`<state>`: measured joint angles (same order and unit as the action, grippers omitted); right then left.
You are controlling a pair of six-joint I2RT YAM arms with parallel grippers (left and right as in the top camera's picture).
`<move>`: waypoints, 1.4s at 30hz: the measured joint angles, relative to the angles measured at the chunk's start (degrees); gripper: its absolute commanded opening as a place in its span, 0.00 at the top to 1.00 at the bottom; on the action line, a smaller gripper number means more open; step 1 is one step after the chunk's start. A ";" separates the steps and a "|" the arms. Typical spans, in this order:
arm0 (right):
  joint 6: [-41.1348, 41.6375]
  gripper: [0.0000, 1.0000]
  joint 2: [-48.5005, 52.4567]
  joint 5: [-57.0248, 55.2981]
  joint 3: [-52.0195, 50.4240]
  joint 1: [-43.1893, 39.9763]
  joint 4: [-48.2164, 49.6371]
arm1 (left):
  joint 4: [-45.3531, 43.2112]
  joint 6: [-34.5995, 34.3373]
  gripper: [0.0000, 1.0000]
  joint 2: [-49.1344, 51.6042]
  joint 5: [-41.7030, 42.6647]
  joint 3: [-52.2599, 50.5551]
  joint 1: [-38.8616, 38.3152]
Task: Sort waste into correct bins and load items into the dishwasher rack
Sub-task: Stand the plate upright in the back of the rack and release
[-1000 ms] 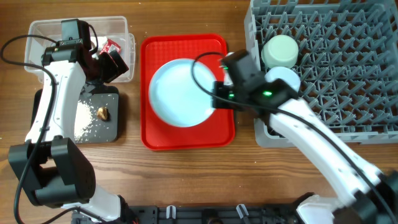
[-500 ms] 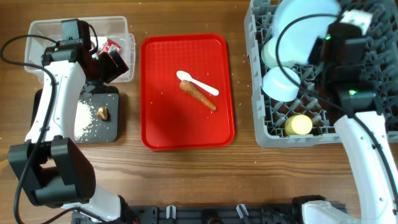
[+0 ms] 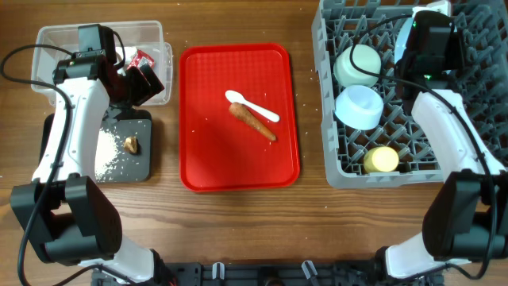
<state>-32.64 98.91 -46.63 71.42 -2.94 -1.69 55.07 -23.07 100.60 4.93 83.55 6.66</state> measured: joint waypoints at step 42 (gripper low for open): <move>55.54 0.00 -19.39 55.43 0.55 23.04 -43.34 | -4.07 -0.07 0.11 0.00 9.44 0.00 -1.14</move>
<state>22.90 79.53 8.80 71.96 20.10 -45.04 51.00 -23.14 100.60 14.37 83.55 5.52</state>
